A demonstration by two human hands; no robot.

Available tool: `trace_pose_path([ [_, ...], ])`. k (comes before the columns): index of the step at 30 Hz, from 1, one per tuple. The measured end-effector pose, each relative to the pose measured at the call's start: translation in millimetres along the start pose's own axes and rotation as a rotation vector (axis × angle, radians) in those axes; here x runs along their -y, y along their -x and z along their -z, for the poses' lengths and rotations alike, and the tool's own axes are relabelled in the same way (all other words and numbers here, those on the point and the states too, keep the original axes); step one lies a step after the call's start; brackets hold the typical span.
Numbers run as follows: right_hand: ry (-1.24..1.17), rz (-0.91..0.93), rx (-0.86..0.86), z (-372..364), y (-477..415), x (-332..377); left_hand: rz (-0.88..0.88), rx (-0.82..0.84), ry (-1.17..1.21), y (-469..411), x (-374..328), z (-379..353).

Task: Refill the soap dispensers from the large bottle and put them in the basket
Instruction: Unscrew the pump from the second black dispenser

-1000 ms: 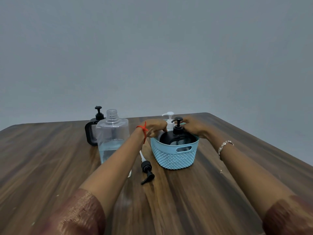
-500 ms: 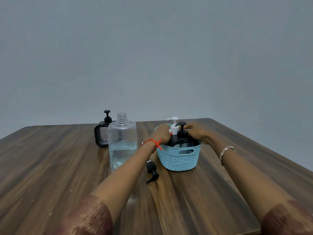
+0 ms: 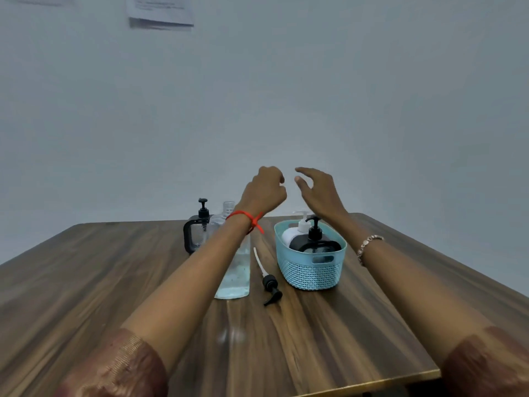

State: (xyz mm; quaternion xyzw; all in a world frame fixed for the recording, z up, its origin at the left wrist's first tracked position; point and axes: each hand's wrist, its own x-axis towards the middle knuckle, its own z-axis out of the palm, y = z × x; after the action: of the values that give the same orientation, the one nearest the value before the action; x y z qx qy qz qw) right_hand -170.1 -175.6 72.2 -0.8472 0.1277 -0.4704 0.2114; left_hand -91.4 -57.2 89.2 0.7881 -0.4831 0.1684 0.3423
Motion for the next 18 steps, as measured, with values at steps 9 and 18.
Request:
trace_pose_path([
  [9, 0.0, 0.236, 0.044, -54.7, -1.9, 107.4, 0.024, -0.209, -0.037, 44.6, 48.7, 84.1],
  [18, -0.188, 0.111, 0.11, -152.1, 41.3, 168.8, 0.281, -0.175, 0.054, 79.3, 135.6, 90.9],
])
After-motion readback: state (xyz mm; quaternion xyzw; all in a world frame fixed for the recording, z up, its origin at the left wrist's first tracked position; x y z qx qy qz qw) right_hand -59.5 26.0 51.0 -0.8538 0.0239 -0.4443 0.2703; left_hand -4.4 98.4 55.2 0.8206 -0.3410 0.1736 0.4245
